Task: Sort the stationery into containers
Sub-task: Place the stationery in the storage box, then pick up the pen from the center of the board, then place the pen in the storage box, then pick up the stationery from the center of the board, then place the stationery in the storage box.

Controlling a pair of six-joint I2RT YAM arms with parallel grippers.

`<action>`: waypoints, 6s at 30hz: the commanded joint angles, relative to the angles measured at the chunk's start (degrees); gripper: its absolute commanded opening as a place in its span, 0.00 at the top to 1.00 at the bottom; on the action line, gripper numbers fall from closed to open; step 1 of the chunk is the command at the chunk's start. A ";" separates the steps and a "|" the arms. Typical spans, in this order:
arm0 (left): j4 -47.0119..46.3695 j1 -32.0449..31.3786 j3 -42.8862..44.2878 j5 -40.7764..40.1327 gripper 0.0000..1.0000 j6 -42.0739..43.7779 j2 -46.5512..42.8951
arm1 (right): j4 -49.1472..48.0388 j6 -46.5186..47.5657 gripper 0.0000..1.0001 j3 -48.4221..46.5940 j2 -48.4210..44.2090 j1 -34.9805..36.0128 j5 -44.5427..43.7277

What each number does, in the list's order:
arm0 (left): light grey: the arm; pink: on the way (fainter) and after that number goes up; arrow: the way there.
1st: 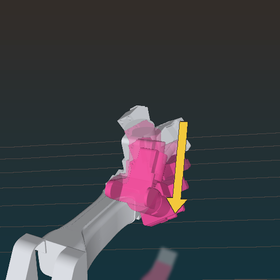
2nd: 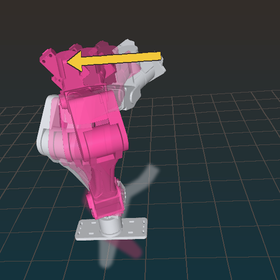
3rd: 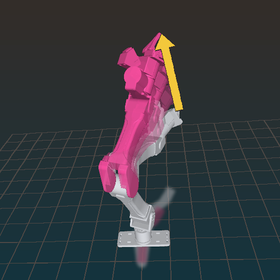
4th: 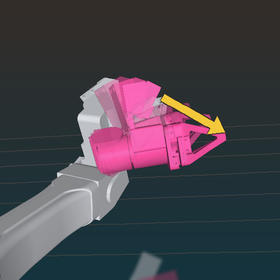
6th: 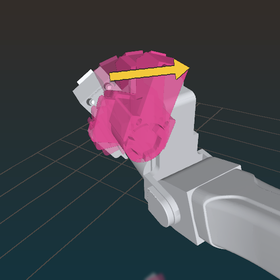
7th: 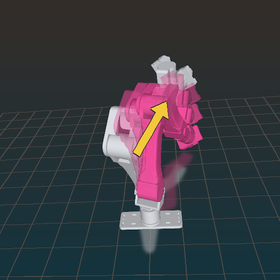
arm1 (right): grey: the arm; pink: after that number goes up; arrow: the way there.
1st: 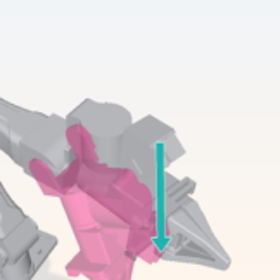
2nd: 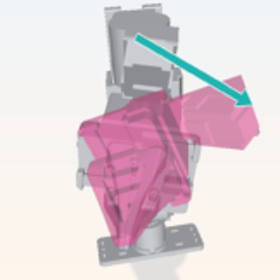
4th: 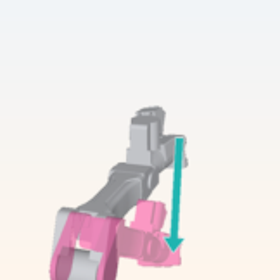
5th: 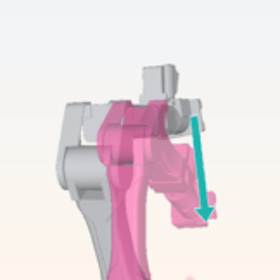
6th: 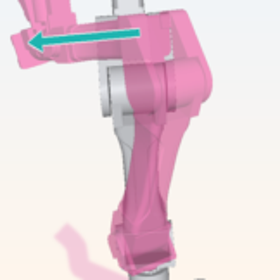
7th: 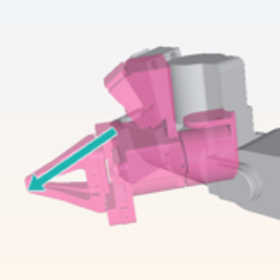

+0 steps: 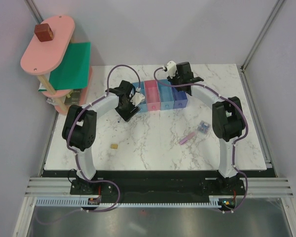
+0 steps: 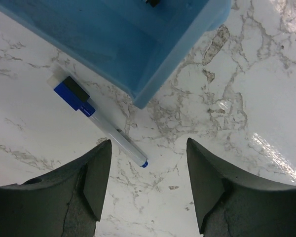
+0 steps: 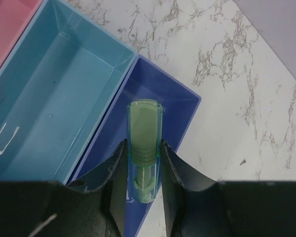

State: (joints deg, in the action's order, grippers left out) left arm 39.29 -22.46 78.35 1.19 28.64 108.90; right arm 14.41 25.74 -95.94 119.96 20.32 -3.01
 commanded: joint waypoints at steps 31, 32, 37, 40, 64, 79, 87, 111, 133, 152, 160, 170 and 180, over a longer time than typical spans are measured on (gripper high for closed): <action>-9.05 3.82 -4.96 0.04 0.61 -1.04 5.09 | -0.79 -0.69 0.24 0.32 -8.50 -0.19 2.21; -9.05 3.83 -5.13 0.13 0.62 -1.22 5.35 | -0.53 -0.69 0.23 0.49 -9.13 -0.19 2.39; -9.58 4.18 -6.80 0.48 0.72 -2.27 5.18 | 0.61 -0.25 0.23 1.46 -14.30 -0.19 2.57; -9.49 4.27 -7.24 0.04 0.85 -2.71 4.74 | 1.58 -0.16 0.22 1.63 -16.94 -0.19 2.65; -1.06 5.93 2.59 10.31 0.98 -13.61 -8.09 | 4.13 -1.39 0.21 7.78 -24.86 -0.19 1.69; 2.55 5.76 31.15 23.07 0.98 -35.83 2.43 | 23.72 11.49 0.19 23.77 -33.03 -0.19 16.27; 2.28 4.00 38.28 20.26 0.98 -39.01 13.70 | 34.97 27.69 0.18 25.63 -35.67 0.16 15.58; 2.02 3.21 37.41 15.60 0.83 -38.58 19.42 | 23.64 32.01 0.17 34.59 -28.38 5.96 8.80; 5.97 3.30 36.71 20.16 0.57 -30.69 10.20 | 25.76 36.14 0.18 41.09 -28.65 9.13 8.54; 12.66 3.30 5.95 7.61 0.38 3.16 -13.88 | 23.20 26.48 0.89 36.27 -29.61 9.22 8.19; 11.69 3.21 -3.98 4.70 0.38 13.96 -19.42 | 24.08 10.69 0.91 20.30 -29.01 8.78 6.61; 5.46 0.84 -17.07 1.80 0.38 26.45 -22.94 | 16.80 -5.15 0.89 2.88 -19.51 7.63 10.65; -0.62 -1.01 -22.89 -1.10 0.39 30.16 -19.52 | 3.52 -12.11 0.90 -8.55 -6.69 6.49 12.32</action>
State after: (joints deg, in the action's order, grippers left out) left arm 43.07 -23.31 55.24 1.43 54.96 88.03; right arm 25.50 17.54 -99.31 109.78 27.31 7.84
